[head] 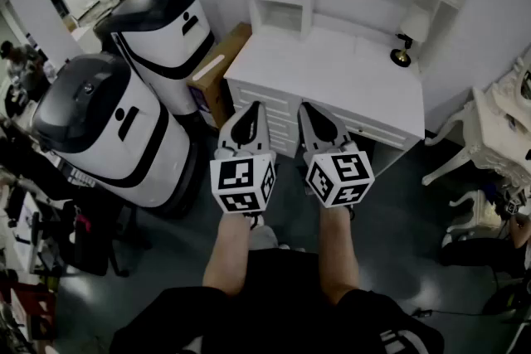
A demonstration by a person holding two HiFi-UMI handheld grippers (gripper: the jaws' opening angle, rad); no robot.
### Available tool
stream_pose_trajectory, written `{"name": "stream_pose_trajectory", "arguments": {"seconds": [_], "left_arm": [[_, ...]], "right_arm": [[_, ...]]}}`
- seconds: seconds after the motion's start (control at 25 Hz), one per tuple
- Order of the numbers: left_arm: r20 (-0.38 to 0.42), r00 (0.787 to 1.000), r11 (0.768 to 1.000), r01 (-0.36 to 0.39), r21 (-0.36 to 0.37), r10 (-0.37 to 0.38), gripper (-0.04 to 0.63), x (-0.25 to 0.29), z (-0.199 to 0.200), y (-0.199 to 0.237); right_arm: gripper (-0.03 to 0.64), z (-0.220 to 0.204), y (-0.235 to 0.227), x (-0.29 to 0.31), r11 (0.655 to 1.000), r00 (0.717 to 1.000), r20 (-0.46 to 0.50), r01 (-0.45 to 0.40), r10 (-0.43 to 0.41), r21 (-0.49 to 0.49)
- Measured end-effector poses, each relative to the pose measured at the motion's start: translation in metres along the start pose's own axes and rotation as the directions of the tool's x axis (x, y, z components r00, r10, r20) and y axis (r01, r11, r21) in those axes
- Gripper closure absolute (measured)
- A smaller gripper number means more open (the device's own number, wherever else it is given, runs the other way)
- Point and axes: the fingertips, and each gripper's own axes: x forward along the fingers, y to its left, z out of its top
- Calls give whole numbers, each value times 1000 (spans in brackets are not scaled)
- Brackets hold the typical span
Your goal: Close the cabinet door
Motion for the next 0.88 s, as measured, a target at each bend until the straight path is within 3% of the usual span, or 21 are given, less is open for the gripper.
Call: {"name": "stream_pose_trajectory", "arguments": {"seconds": [0.44,0.88], "left_arm": [[-35,992,992,-124,-11,123,584,-22,-13,58],[-59,987,988,-149,-49,146,583,-28,-24,84]], "right_arm": [[598,-26,40,33,992,994,-13,-104,105,70],[598,-32,62,53,989,989,-30,-140,142,57]]}}
